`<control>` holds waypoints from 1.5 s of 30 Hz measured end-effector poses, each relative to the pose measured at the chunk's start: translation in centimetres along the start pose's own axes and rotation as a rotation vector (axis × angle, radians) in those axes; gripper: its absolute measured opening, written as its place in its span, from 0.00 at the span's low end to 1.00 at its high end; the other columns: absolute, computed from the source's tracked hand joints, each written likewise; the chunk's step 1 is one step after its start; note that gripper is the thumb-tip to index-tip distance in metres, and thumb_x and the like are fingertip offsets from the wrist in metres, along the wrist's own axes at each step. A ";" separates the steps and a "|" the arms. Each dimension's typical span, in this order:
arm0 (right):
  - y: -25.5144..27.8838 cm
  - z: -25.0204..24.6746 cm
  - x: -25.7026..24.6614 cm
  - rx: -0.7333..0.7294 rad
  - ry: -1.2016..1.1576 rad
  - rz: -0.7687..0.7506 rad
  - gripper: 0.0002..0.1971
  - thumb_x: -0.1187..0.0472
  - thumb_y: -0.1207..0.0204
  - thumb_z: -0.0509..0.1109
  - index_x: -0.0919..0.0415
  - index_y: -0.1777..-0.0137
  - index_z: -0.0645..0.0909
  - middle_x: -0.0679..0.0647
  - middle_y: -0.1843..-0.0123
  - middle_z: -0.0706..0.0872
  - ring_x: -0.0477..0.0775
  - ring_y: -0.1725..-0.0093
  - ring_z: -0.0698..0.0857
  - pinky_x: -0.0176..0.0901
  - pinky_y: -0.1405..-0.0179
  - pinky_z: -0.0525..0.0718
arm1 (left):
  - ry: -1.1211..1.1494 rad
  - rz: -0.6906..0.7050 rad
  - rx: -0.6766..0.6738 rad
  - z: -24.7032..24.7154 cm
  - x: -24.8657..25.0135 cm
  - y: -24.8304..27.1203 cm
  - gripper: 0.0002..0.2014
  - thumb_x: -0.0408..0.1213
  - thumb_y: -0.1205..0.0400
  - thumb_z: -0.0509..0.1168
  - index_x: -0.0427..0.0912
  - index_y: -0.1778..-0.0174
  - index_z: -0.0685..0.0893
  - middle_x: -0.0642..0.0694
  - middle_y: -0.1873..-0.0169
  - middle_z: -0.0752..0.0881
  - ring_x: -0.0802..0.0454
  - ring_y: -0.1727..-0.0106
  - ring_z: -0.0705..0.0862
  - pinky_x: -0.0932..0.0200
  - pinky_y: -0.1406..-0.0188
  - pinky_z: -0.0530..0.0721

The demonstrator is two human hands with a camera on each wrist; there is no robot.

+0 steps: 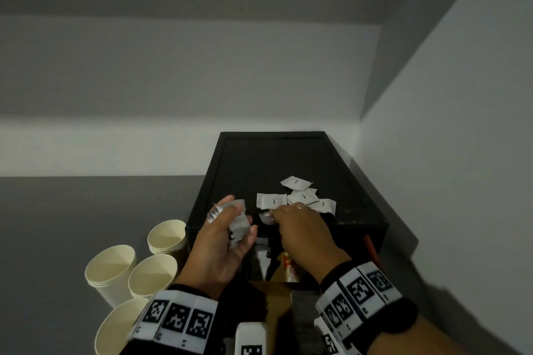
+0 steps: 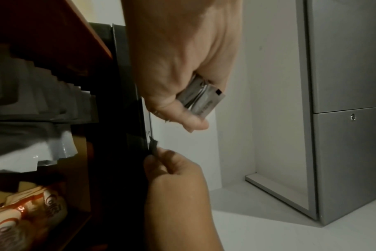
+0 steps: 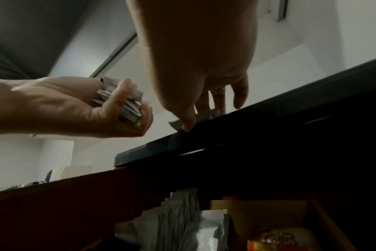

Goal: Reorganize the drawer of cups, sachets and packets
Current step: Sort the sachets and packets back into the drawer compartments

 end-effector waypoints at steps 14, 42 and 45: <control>2.4 -2.4 -0.6 -0.188 -1.029 -0.041 0.15 0.70 0.19 0.62 0.55 0.46 0.88 0.36 0.22 0.64 0.37 0.24 0.63 0.22 0.35 0.70 | 0.101 -0.418 -0.334 1.2 -2.2 2.0 0.33 0.38 0.56 0.88 0.33 0.55 0.91 0.35 0.58 0.88 0.43 0.63 0.90 0.55 0.75 0.89; -1.0 -0.2 -0.2 -0.091 -0.072 -0.116 0.16 0.66 0.20 0.61 0.52 0.37 0.81 0.52 0.44 0.78 0.54 0.41 0.78 0.49 0.38 0.76 | 0.077 -0.031 -0.049 -0.8 0.7 1.9 0.10 0.23 0.21 0.56 0.40 0.51 0.76 0.39 0.65 0.83 0.49 0.63 0.83 0.38 0.56 0.84; -0.2 -1.3 0.1 -0.048 -0.204 -0.107 0.19 0.69 0.19 0.57 0.53 0.35 0.80 0.51 0.44 0.77 0.50 0.43 0.77 0.41 0.42 0.76 | 0.054 -0.054 -0.042 -0.9 0.5 1.6 0.10 0.23 0.21 0.57 0.41 0.50 0.75 0.39 0.62 0.81 0.49 0.61 0.82 0.42 0.57 0.85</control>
Point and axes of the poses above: each hand's wrist, its own y-axis away from the middle knuckle, its own z-axis out of the palm, x = y × z, the point moved 3 cm from there along -y, towards the middle knuckle
